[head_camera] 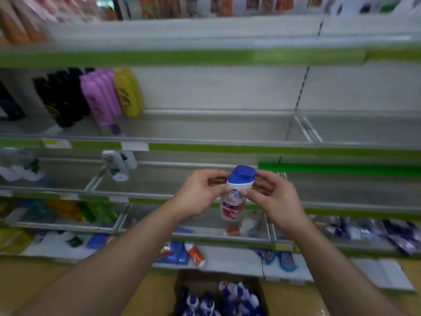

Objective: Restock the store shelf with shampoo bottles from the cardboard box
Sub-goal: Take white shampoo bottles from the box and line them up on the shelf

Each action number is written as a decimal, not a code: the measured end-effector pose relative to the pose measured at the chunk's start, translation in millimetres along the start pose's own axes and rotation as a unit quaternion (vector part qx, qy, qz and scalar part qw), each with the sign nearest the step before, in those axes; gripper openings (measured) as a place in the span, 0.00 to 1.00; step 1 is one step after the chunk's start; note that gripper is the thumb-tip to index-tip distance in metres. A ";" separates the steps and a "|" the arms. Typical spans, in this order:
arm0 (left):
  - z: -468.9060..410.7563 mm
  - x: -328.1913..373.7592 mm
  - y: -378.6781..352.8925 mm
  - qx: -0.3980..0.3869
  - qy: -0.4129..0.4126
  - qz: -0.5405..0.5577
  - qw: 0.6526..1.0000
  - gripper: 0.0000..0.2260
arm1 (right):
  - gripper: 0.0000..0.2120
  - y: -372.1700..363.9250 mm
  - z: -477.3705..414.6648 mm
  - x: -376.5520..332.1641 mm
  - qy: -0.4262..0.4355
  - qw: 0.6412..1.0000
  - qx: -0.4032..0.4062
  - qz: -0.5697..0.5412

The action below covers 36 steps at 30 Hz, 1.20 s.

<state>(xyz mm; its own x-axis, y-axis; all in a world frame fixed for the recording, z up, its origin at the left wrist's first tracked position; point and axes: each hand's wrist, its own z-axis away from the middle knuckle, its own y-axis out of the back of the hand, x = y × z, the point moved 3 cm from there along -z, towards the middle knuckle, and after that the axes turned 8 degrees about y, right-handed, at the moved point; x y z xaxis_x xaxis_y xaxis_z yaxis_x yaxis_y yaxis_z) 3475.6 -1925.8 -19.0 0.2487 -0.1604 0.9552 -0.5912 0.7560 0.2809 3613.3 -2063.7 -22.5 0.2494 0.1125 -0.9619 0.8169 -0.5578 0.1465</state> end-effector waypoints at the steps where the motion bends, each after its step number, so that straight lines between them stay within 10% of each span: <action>1: 3.8 13.5 11.3 0.011 -0.012 -0.001 1.000 0.13 | 0.19 -4.1 -7.3 -15.2 0.016 1.000 -0.002 0.006; 18: -19.8 67.2 210.9 0.144 -0.072 0.023 0.987 0.13 | 0.20 -157.5 -153.8 -99.0 0.119 0.986 -0.048 0.106; 36: -173.3 5.5 323.7 0.180 -0.027 0.070 0.981 0.15 | 0.07 -261.4 -317.8 -55.7 0.026 0.989 0.048 0.134</action>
<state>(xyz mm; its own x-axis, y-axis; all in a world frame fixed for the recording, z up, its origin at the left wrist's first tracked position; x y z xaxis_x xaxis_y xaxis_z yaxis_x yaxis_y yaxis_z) 3418.5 -1571.9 61.0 0.1111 -0.1119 0.9875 -0.8517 0.5013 0.1526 3551.2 -1662.8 66.2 0.4792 -0.0098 -0.8776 0.6646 -0.6491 0.3701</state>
